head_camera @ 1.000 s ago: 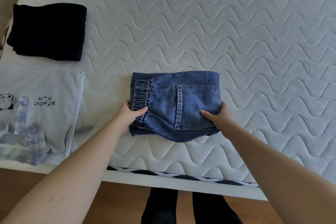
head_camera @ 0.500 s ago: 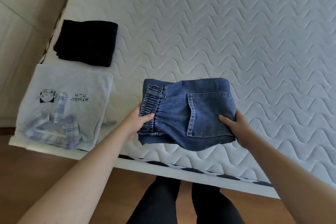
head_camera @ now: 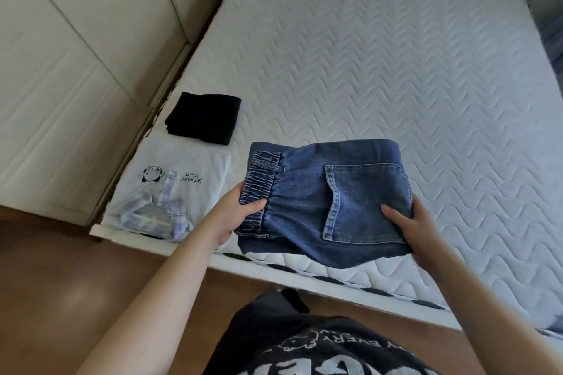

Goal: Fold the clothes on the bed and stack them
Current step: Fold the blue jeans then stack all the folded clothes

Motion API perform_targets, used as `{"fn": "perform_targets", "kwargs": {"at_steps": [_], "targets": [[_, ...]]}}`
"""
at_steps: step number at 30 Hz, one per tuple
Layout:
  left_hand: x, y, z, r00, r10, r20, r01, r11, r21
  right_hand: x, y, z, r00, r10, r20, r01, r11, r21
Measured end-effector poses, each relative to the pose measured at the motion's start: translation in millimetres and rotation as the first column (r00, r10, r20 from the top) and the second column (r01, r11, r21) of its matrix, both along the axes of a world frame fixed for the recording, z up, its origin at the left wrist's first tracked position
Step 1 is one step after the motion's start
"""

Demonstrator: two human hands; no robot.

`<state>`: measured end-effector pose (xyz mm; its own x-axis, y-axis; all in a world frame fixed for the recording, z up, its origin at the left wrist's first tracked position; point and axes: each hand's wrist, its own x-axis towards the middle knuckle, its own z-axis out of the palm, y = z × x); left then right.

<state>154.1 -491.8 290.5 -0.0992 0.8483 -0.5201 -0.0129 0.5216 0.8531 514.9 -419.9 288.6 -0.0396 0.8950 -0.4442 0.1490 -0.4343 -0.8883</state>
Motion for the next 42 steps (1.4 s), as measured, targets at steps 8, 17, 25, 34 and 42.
{"fn": "perform_targets", "kwargs": {"at_steps": [8, 17, 25, 34, 42], "targets": [[-14, -91, 34, 0.995, 0.066, -0.073, -0.065, 0.998, 0.015, -22, -77, 20, 0.991, 0.033, -0.126, -0.025, 0.998, 0.064], [-63, -157, 69, 0.989, 0.100, -0.106, -0.098, 0.995, 0.026, -73, -121, 46, 0.981, 0.096, -0.170, -0.086, 0.994, 0.065], [-155, -193, 69, 0.987, 0.150, -0.053, -0.146, 0.987, 0.069, -174, -141, 59, 0.979, 0.132, -0.158, -0.123, 0.990, 0.062], [-306, -230, 54, 0.983, 0.180, -0.027, -0.180, 0.984, 0.014, -329, -163, 55, 0.975, 0.164, -0.147, -0.160, 0.986, 0.041], [-336, -169, 49, 0.997, 0.083, -0.007, -0.083, 0.996, 0.020, -348, -139, 53, 0.991, 0.032, -0.132, -0.030, 0.999, 0.019]]}}
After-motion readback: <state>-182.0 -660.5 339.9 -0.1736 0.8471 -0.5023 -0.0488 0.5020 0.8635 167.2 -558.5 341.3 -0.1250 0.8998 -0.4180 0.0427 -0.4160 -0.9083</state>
